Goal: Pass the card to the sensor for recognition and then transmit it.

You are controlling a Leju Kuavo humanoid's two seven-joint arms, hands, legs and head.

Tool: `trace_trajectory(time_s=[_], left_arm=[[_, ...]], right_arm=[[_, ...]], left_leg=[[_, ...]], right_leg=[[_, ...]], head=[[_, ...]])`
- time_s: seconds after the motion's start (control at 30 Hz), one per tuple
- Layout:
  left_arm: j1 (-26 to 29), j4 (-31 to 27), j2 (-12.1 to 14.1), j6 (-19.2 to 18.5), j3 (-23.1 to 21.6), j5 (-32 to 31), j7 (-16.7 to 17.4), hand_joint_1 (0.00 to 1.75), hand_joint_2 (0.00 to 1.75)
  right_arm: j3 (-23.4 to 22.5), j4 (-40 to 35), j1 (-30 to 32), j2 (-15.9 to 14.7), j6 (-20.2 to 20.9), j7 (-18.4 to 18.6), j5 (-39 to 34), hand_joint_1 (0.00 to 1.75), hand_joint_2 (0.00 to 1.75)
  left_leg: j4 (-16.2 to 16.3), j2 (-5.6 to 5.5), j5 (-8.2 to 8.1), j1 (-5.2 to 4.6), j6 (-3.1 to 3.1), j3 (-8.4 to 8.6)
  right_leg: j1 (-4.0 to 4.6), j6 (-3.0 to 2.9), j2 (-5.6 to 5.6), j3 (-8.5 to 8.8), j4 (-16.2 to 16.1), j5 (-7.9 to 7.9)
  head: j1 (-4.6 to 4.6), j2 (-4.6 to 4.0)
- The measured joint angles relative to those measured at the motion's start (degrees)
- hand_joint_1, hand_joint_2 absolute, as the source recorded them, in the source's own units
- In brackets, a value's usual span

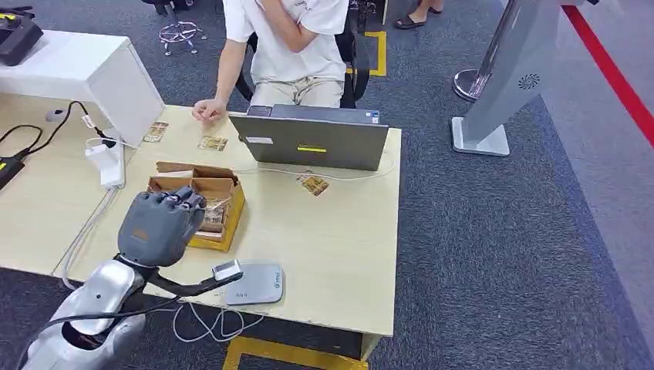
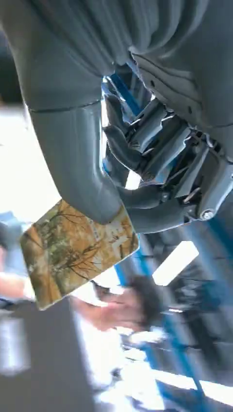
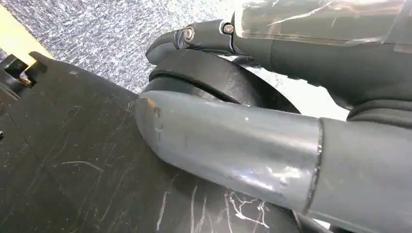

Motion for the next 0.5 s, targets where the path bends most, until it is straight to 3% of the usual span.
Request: trace_trajectory(time_s=[0.1, 0.3, 0.5], left_arm=[[-1.82, -4.76, 0.57, -0.26, -0.53, 1.16, -0.26, 1.75, 1.75], [-8.35, -6.46, -0.05, -2.03, -1.66, 0.74, 1.1, 1.75, 1.75], [-22.51, 10.02, -6.62, 2.84, -2.86, -10.35, 5.4, 1.75, 1.75]], right_arm=[[-0.46, 0.02, -0.01, 0.0, 0.0, -0.02, 0.22, 0.0, 0.0], [-0.68, 0.02, -0.03, 0.0, 0.0, 0.0, 1.29, 0.0, 0.0], [0.35, 0.0, -0.79, 0.02, 0.02, 0.28, 4.7, 0.0, 0.0]], left_leg=[[0.0, -0.02, 0.01, 0.02, 0.0, 0.01], [0.01, -0.02, 0.07, 0.02, 0.01, 0.02], [0.03, -0.24, 0.25, -0.01, 0.11, -0.02]], right_leg=[[0.01, 0.0, -0.04, -0.01, 0.0, 0.0], [0.0, -0.03, -0.05, -0.03, 0.0, 0.06], [-0.03, 0.06, -0.25, 0.01, -0.01, 0.2]], head=[[0.0, 0.02], [-0.02, 0.02], [0.04, 0.0]])
